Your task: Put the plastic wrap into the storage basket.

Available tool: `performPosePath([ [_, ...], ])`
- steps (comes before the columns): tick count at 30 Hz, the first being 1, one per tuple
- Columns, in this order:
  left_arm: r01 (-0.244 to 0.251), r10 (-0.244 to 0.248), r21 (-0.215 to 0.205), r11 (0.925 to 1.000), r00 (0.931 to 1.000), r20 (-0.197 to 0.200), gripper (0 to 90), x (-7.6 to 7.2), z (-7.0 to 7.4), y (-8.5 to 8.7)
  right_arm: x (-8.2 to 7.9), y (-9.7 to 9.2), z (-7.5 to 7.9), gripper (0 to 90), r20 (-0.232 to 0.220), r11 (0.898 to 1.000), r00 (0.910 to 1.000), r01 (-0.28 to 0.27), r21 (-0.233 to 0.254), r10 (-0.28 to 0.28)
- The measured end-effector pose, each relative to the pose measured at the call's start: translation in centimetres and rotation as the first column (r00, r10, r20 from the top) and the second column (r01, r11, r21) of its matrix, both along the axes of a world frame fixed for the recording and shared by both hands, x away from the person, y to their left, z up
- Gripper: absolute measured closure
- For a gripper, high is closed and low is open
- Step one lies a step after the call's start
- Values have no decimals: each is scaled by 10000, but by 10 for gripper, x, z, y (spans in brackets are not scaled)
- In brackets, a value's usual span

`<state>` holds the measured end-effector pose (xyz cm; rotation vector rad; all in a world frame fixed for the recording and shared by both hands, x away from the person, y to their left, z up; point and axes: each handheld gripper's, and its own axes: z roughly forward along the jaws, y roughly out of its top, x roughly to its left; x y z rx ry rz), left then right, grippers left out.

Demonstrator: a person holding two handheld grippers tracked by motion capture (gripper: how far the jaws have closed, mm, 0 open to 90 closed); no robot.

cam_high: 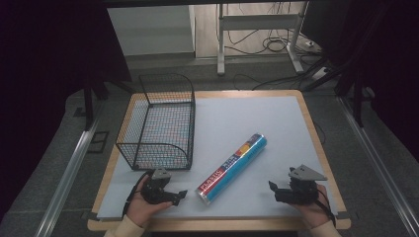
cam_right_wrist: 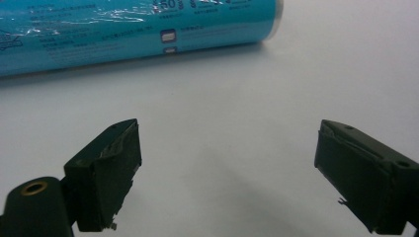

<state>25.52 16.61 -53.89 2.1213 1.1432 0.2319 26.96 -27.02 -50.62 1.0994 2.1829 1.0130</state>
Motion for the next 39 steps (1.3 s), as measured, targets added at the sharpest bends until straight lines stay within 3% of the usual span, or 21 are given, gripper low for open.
performPosePath([
  [7, -47, 47, 166, 9999, 10000, 45, 154, 1, -1, 3, 3, -2, 0, 132, -153, 9997, 9998, -93, 241, 96],
  [21, -85, 83, 160, 9998, 9998, 168, 154, 0, 3, 2, 1, -4, 3, 134, -55, 9988, 9990, -434, 226, 436],
  [34, 243, -239, -93, 9997, 9989, 400, 153, -6, 22, -3, 3, -3, 1, 135, -189, 9990, 9989, -425, 126, 427],
  [39, 89, -86, -42, 10000, 9987, 500, 153, -7, 27, -4, 2, -3, 1, 136, -155, 9990, 9990, -428, 95, 429],
])
